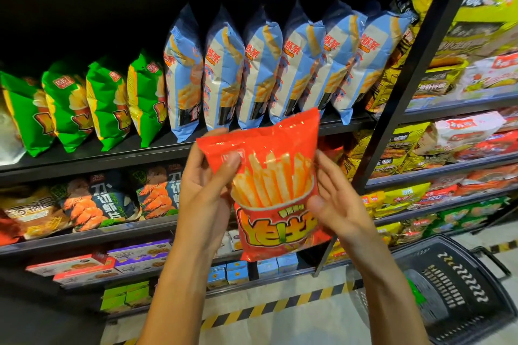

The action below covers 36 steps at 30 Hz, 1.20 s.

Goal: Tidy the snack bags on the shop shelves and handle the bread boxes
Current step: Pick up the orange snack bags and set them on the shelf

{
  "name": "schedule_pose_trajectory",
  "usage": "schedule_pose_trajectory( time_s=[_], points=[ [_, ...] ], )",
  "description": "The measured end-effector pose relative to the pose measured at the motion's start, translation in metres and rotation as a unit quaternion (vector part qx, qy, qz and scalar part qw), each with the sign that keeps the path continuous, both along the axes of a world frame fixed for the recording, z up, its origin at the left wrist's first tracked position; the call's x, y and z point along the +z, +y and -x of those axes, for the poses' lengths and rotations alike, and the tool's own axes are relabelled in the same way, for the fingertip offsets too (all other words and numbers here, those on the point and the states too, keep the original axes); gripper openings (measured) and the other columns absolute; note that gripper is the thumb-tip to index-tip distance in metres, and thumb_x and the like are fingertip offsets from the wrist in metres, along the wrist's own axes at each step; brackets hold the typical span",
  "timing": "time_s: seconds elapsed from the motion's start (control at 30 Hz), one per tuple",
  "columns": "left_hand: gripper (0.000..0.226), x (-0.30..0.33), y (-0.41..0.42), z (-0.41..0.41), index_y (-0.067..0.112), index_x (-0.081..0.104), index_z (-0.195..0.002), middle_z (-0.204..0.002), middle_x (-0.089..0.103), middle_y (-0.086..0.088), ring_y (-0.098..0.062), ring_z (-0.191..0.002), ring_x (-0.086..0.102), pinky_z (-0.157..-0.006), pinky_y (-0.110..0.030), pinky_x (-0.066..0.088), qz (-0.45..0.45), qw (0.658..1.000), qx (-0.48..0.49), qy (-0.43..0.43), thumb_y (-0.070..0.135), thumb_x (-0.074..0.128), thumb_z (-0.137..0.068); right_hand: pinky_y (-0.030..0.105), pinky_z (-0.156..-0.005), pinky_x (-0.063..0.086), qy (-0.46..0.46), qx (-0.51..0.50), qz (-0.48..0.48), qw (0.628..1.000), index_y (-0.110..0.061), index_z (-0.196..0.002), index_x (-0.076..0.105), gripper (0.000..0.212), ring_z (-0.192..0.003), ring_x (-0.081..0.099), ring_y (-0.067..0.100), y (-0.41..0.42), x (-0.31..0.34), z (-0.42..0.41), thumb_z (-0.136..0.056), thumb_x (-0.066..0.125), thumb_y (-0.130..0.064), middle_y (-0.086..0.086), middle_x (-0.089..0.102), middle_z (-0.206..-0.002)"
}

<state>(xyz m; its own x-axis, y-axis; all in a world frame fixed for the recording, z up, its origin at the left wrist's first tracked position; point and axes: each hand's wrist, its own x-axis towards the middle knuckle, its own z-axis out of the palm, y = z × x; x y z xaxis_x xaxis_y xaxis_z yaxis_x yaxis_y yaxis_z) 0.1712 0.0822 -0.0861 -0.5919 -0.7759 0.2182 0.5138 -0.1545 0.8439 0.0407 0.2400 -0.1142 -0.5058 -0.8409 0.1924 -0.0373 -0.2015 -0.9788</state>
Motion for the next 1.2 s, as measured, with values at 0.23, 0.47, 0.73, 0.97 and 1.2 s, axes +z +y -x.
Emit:
schedule_pose_trajectory(
  time_s=[0.23, 0.47, 0.73, 0.97, 1.2],
  points=[
    [0.095, -0.008, 0.0, -0.004, 0.026, 0.039, -0.155, -0.144, 0.061, -0.003, -0.018, -0.13, 0.06, -0.1, -0.034, 0.052, 0.03, 0.993, -0.08, -0.084, 0.054, 0.083, -0.076, 0.045, -0.111, 0.049, -0.018, -0.08, 0.007, 0.997, -0.025, -0.141, 0.058, 0.054, -0.131, 0.061, 0.019, -0.004, -0.015, -0.002, -0.092, 0.072, -0.042, -0.003, 0.068, -0.137],
    [0.09, -0.021, 0.032, -0.005, 0.026, 0.018, -0.163, -0.165, 0.031, 0.017, -0.004, -0.154, 0.026, -0.125, -0.027, 0.025, 0.082, 0.96, -0.234, -0.127, 0.077, 0.041, -0.091, 0.053, -0.123, 0.032, -0.235, -0.162, -0.068, 0.956, -0.056, -0.135, 0.058, 0.088, -0.145, 0.046, 0.014, -0.031, -0.058, 0.008, -0.057, 0.068, -0.096, -0.012, 0.053, -0.153],
    [0.09, -0.024, 0.026, -0.009, 0.029, 0.024, -0.162, -0.164, 0.037, 0.014, -0.008, -0.152, 0.032, -0.122, -0.031, 0.033, 0.112, 0.965, -0.186, -0.147, 0.075, 0.05, -0.09, 0.048, -0.12, 0.039, -0.22, -0.145, -0.044, 0.964, -0.035, -0.15, 0.052, 0.121, -0.141, 0.051, 0.012, -0.034, -0.051, -0.001, -0.046, 0.075, -0.094, -0.012, 0.053, -0.153],
    [0.076, -0.033, 0.019, -0.009, 0.035, 0.044, -0.147, -0.132, 0.068, 0.011, -0.009, -0.117, 0.068, -0.094, -0.028, 0.058, 0.163, 0.955, -0.054, -0.24, 0.026, 0.081, -0.081, 0.045, -0.108, 0.051, -0.058, -0.162, -0.007, 0.985, -0.032, -0.145, 0.053, 0.056, -0.131, 0.062, 0.017, -0.029, -0.018, -0.004, -0.094, 0.067, -0.052, -0.005, 0.069, -0.135],
    [0.055, -0.033, 0.015, 0.004, 0.028, 0.056, -0.143, -0.134, 0.07, 0.005, -0.016, -0.125, 0.065, -0.103, -0.035, 0.054, 0.062, 0.977, -0.023, -0.202, 0.056, 0.056, -0.095, 0.042, -0.116, 0.037, -0.037, -0.103, 0.037, 0.993, -0.033, -0.138, 0.064, 0.085, -0.14, 0.053, 0.012, -0.005, 0.005, 0.006, -0.09, 0.02, -0.087, -0.007, 0.064, -0.143]
  ],
)
